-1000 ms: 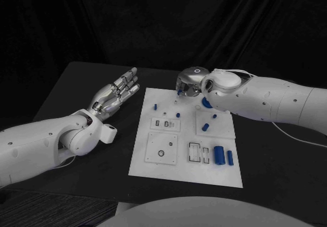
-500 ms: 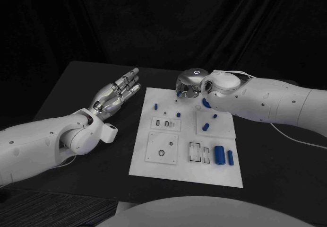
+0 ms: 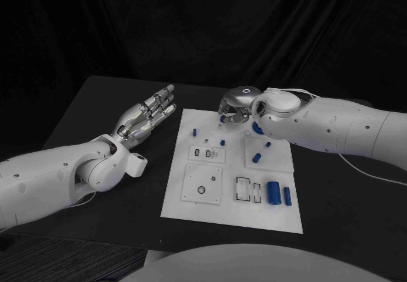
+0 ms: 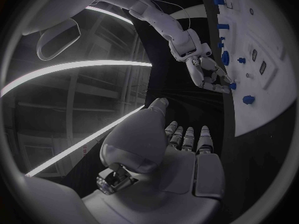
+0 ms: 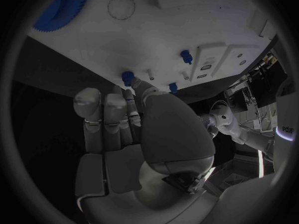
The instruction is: Assemble the parts on the task board
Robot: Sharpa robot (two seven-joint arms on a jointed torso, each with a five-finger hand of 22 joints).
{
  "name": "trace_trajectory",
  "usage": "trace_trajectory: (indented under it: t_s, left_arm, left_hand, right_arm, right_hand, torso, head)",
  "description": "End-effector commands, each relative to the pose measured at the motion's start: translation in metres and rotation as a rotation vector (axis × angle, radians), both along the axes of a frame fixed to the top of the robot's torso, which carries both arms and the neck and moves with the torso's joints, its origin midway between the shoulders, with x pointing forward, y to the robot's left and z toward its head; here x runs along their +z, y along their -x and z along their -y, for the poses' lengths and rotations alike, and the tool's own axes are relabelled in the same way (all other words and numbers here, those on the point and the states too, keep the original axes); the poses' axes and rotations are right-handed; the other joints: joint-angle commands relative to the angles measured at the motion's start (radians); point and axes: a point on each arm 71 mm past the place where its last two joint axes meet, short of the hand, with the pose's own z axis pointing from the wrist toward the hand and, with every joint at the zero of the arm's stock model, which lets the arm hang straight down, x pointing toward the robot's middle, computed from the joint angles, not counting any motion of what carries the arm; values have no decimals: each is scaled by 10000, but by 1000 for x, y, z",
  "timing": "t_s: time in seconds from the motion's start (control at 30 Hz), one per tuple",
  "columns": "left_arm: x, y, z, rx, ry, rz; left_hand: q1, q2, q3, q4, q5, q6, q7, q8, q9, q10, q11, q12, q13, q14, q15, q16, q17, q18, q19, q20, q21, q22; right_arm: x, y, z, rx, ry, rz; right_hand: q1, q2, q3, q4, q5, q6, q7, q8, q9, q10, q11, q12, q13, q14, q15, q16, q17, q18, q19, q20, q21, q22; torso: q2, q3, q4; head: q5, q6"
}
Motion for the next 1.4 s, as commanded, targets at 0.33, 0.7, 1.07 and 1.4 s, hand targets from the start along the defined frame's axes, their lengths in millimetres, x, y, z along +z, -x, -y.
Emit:
trace_trajectory:
  t_s: [0.33, 0.7, 1.07, 1.4]
  left_arm:
    - [2, 0, 0, -97, 71, 48]
    - [2, 1, -5, 29, 16, 37]
    - [2, 2, -7, 27, 6, 1]
    - [2, 2, -8, -3, 0, -43]
  left_hand:
    - [-109, -2, 56, -28, 64, 127, 66, 71, 19, 3, 85, -35, -17, -22, 36, -36, -8, 174, 7, 91, -59, -10]
    - [-115, -13, 53, -34, 60, 108, 63, 67, 15, 3, 85, -35, -17, -22, 45, -36, -8, 173, 7, 95, -59, -10]
    - [-147, -21, 65, -57, 58, 127, 151, 61, 13, 3, 164, -35, -17, -22, 142, -36, -8, 148, 7, 158, -59, -10]
    - [-156, -17, 79, -75, 58, 155, 208, 63, 16, 3, 226, -35, -17, -22, 201, -36, -8, 128, 7, 195, -59, -10]
  right_arm:
    - [9, 0, 16, -206, -752, 1109]
    - [50, 15, 57, -817, -1666, 1257]
    - [49, 29, 109, -2304, -774, 53]
    - [31, 33, 129, -2784, -374, -529]
  right_hand:
    - [-314, 272, -1179, -80, -287, -3748, -669, -84, -386, -2136, 9, 77, 54, -1077, 87, -1354, -1719, 208, -967, 150, -1538, -956]
    - [-280, 565, -1419, 61, -296, -422, 121, 392, -51, 1192, -148, 973, 482, -390, 11, -337, -558, -3, -154, 54, -639, 154]
    - [-1046, 443, -2432, 699, -731, -11, 45, 42, 623, 5272, -1040, 14643, 14497, 962, -501, 3573, 5126, -257, 585, -389, 181, 1473]
    - [-1416, 446, -2417, 929, 171, -728, -106, 22, 984, 5844, -1141, 15078, 15091, 1585, -577, 4824, 7073, -604, 1333, -487, 2109, 3321]
  torso:
    - [-21, 3, 0]
    - [-14, -25, -27]
    - [-6, -32, -93]
    - [-6, -38, -98]
  head:
    - [-7, 2]
    - [37, 2]
    - [9, 58]
    - [-5, 86]
